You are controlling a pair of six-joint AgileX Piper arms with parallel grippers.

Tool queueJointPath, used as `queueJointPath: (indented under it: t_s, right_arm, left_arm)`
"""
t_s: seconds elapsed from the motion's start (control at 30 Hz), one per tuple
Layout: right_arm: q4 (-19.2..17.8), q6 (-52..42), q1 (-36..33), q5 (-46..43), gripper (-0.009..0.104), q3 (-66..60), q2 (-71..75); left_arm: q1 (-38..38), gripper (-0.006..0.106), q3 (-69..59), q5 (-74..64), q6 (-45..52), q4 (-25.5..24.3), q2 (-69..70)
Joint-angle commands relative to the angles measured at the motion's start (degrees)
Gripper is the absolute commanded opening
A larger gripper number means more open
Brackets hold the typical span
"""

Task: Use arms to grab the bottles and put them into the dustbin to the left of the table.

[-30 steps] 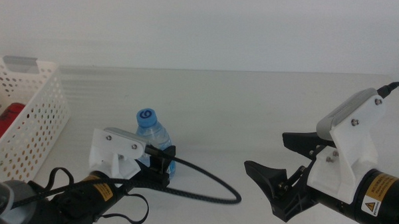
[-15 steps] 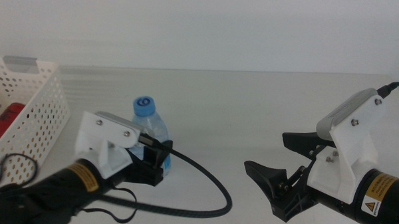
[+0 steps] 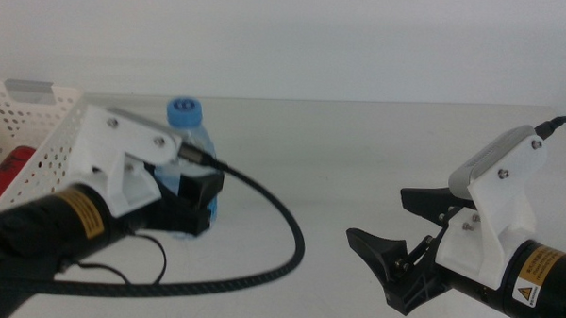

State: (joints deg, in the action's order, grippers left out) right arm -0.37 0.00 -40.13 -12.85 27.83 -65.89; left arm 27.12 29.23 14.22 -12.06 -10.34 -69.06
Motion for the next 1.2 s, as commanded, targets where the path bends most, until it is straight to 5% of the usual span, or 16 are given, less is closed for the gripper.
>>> queueJointPath:
  t_s: [0.0,0.83,1.17]
  right_arm:
    - [-0.6,-0.7,-0.2,-3.8,0.072,1.2,1.2]
    - [-0.6,-0.7,-0.2,-3.8,0.072,1.2,1.2]
    - [-0.6,-0.7,-0.2,-3.8,0.072,1.2,1.2]
  left_arm:
    - [0.0,-0.005,4.1,5.3,-1.0,0.2,3.3]
    - [-1.0,-0.005,28.9,-40.3,4.5,2.0,3.5]
    - [-18.5,-0.005,35.5,-50.8,28.0,25.0,-1.1]
